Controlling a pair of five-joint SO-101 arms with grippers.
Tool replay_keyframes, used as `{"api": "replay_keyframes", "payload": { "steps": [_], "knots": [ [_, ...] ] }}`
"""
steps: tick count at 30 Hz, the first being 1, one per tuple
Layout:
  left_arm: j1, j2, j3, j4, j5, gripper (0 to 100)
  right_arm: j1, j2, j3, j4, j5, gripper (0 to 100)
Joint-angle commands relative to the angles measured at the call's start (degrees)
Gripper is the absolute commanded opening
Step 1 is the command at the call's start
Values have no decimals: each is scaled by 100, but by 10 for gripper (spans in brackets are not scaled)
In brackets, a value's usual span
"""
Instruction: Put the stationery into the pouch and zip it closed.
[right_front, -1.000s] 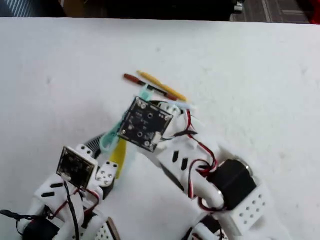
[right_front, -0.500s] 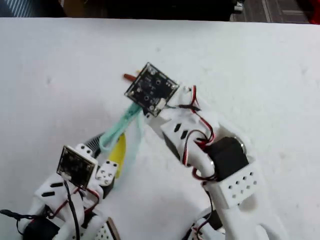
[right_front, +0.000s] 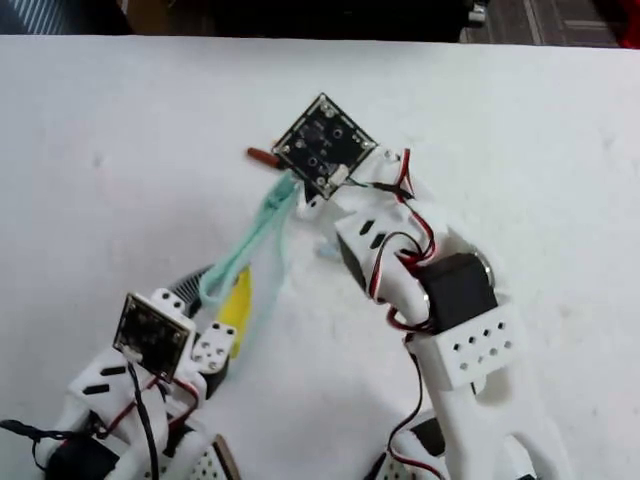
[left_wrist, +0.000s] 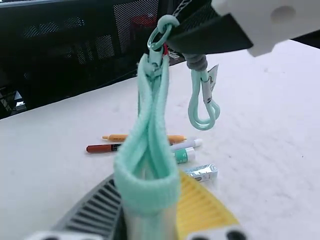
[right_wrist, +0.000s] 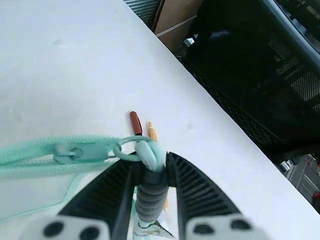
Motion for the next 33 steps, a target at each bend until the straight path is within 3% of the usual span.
{"api": "replay_keyframes", "payload": {
  "steps": [1, 18, 20, 25, 30, 33],
  "knots": [
    [40, -22, -44, 35, -26, 22, 198, 4, -413, -242, 35, 17],
    [4, -22, -44, 35, -26, 22, 163, -31, -369, -286, 0, 23],
    [-4, -22, -35, 9, -26, 22, 136, -75, -413, -13, -97, 71],
    [-110, -22, 220, -308, -26, 22, -22, -611, -290, 224, -756, 372],
    [-1015, -22, 492, -879, 26, 22, -708, -1112, -290, 857, -615, 337],
    [-1437, -22, 571, -1011, 264, 22, -752, -1235, -475, 910, -642, 317]
  ]
}}
